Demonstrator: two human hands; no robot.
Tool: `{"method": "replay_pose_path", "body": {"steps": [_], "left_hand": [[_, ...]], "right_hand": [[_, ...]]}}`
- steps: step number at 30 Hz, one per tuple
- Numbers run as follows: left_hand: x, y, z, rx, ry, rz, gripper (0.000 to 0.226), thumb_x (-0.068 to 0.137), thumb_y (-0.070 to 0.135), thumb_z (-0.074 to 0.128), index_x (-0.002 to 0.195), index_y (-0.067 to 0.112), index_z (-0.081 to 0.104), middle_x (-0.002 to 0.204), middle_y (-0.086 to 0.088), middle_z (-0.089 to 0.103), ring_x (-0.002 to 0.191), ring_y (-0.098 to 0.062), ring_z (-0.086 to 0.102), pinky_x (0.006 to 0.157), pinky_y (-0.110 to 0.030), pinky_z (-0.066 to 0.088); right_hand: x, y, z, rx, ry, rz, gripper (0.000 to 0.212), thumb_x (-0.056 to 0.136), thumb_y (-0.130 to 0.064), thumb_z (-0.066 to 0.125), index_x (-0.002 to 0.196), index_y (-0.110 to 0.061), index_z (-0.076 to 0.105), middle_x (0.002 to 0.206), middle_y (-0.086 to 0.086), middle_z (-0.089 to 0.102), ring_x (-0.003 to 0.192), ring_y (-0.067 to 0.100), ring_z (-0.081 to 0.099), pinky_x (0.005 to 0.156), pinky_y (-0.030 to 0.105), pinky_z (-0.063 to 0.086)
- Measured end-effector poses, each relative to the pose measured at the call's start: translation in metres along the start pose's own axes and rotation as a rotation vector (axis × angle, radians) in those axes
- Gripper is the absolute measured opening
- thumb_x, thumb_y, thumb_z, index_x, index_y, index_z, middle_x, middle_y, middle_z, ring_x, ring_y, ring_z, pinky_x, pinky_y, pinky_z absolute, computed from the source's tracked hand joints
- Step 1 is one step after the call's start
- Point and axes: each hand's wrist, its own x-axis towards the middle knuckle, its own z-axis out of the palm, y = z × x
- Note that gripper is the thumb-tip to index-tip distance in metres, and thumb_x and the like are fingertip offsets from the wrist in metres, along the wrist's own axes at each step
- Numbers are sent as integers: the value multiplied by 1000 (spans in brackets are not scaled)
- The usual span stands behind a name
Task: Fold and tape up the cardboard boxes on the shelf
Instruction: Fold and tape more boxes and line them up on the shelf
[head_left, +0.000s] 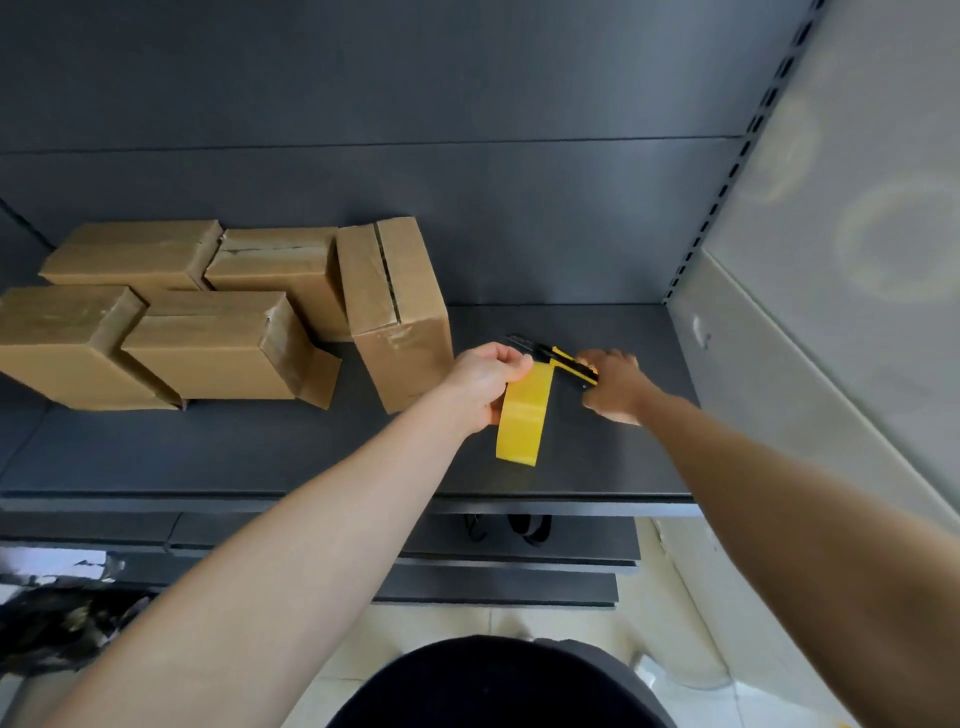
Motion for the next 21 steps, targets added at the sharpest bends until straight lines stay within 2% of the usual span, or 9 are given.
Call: {"method": "replay_pose_path", "body": {"steps": [4, 5, 7, 9, 12, 15, 17, 19, 21], "left_hand": [[0, 7, 9, -4, -14, 25, 16, 90, 13, 63, 77, 16, 54, 83, -6, 61, 74, -21, 60, 62, -35, 51], [-1, 9, 11, 3, -27, 29, 15, 90, 14, 63, 78, 16, 55, 84, -6, 62, 76, -22, 60, 63, -36, 52], [-3, 14, 13, 20, -53, 32, 13, 90, 14, 63, 80, 16, 55, 88, -7, 62, 80, -24, 61, 68, -39, 53], [-4, 18, 14, 27, -61, 42, 13, 91, 13, 62, 81, 15, 55, 89, -8, 61, 83, -25, 60, 73, -41, 53], [-5, 18, 13, 38, -59, 84, 16, 91, 10, 61, 78, 14, 54, 86, -6, 57, 78, -21, 54, 71, -34, 48], [-7, 18, 14, 48, -73, 100, 12, 92, 9, 60, 81, 11, 55, 86, -8, 57, 78, -21, 54, 70, -31, 47], [-9, 19, 15, 64, -71, 103, 3, 93, 9, 59, 93, 7, 57, 96, -12, 58, 87, -24, 55, 79, -34, 48], [-7, 18, 16, 81, -37, 80, 17, 93, 11, 59, 109, 5, 57, 112, -15, 58, 102, -28, 56, 93, -40, 46], [-6, 18, 16, 65, 28, 52, 29, 90, 11, 63, 116, 1, 56, 119, -16, 59, 106, -30, 57, 97, -44, 46]], "right_hand": [[-10, -17, -6, 399, -79, -36, 54, 83, -12, 66, 134, -20, 50, 119, 7, 56, 107, 23, 55, 88, 31, 47], [-11, -20, -6, 422, -32, -50, 43, 85, -15, 65, 127, -19, 56, 109, 8, 61, 97, 22, 59, 81, 30, 47], [-13, -23, -7, 372, 102, -69, 7, 89, -16, 59, 94, -17, 64, 87, 7, 63, 74, 20, 58, 67, 27, 43], [-15, -22, -9, 248, 186, -92, 15, 90, -16, 56, 75, -14, 54, 78, 8, 59, 67, 22, 53, 59, 27, 39], [-20, -19, -15, 85, 209, -75, 21, 91, -25, 58, 93, -4, 59, 86, 13, 60, 80, 32, 57, 66, 34, 45], [-22, -17, -16, 51, 229, -40, 27, 90, -27, 59, 100, -2, 60, 92, 17, 62, 84, 35, 59, 71, 38, 48], [-23, -18, -16, 52, 240, -16, 28, 90, -28, 59, 103, -2, 60, 96, 18, 62, 86, 35, 58, 72, 39, 49], [-26, -19, -16, 37, 242, 8, 31, 91, -28, 58, 108, -2, 59, 99, 19, 61, 86, 34, 58, 73, 40, 50], [-28, -21, -17, 33, 256, 26, 33, 92, -29, 56, 111, -2, 58, 101, 19, 61, 88, 35, 58, 73, 41, 51]]}}
